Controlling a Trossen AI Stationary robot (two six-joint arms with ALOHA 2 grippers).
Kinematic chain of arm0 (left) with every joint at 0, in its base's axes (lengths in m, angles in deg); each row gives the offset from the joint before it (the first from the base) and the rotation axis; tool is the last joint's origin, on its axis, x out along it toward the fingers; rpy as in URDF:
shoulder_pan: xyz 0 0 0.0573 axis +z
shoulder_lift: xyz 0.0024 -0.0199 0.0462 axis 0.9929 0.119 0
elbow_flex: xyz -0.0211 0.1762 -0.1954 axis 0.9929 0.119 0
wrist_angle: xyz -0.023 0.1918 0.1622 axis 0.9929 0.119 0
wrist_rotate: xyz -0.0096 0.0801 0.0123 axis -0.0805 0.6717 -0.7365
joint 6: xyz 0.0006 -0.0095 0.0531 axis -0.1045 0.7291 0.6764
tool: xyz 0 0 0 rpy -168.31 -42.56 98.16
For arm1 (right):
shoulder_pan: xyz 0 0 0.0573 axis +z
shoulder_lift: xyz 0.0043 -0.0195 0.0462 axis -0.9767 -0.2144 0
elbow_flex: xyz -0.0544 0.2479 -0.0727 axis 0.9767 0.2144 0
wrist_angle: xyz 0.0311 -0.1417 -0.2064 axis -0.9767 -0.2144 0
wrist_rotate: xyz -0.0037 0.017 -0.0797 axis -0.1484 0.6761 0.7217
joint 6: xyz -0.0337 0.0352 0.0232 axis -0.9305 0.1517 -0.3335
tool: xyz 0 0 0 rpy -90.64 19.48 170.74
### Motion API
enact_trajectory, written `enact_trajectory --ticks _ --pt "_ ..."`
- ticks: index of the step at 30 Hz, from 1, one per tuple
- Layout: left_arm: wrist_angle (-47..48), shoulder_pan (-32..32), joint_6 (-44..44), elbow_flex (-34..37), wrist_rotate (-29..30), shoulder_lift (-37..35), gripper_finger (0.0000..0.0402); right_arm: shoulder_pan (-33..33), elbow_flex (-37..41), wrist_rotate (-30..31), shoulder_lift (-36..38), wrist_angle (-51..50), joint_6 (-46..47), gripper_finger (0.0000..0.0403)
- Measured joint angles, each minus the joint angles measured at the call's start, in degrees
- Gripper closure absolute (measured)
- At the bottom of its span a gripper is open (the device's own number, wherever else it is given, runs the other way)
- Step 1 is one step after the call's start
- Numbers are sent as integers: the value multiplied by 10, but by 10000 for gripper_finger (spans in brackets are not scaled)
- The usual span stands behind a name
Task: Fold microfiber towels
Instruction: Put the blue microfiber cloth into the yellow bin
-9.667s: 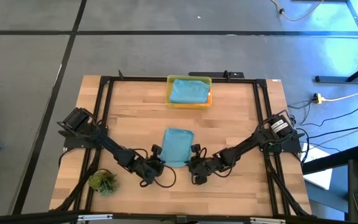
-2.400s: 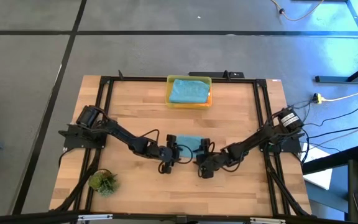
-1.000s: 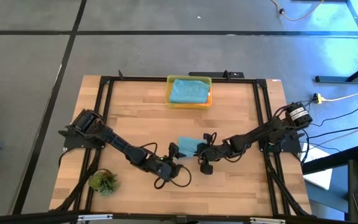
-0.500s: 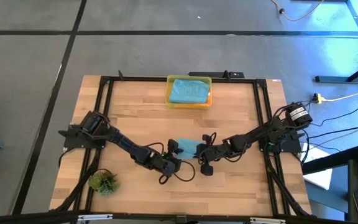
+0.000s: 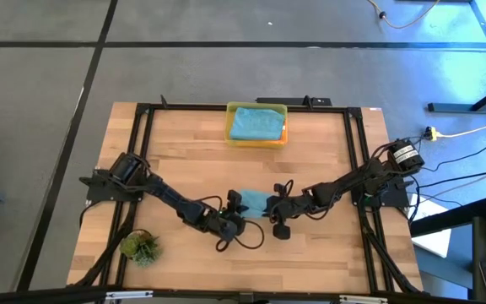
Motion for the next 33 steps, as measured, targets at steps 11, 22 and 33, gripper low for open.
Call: enact_trajectory --ticks 11,22,33 --pt "6 19 -83 1 -41 2 395 1 0 1 39 -35 -47 238" --pt "2 45 -144 2 -85 0 399 55 0 41 47 -48 -76 116" --pt "7 46 -173 -28 -111 -1 401 69 -1 133 -2 -61 -57 59"
